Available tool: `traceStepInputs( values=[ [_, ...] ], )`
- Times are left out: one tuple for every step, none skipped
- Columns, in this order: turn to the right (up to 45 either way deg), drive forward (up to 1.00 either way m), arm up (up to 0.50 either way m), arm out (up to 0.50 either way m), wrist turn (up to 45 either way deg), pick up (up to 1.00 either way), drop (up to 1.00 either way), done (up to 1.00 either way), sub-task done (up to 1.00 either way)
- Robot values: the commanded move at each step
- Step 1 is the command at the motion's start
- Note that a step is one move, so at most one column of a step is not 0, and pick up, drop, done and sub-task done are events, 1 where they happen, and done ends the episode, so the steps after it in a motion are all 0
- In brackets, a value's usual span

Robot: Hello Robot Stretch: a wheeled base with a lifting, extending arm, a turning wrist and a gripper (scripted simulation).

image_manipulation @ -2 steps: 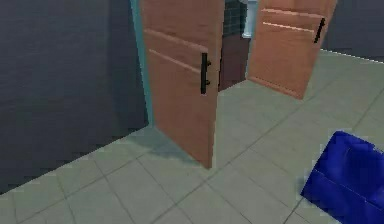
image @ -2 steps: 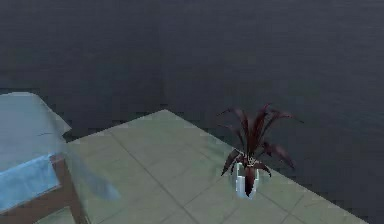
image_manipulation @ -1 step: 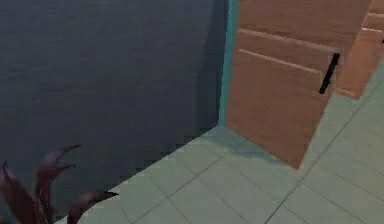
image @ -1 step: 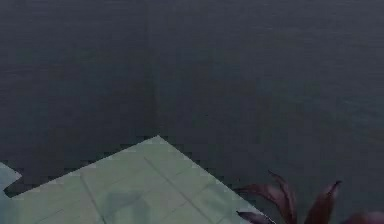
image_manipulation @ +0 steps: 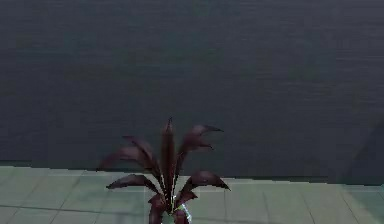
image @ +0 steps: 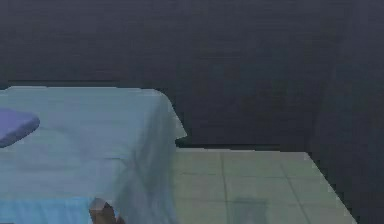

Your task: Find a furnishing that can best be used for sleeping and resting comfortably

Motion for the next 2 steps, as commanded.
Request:
traceStepInputs(
  values=[
    [-45.0,0.00,0.00,0.00,0.0,0.00,0.00,0.00,0.00],
    [0.0,0.00,0.00,0.00,0.0,0.00,0.00,1.00,0.00]
  ],
)
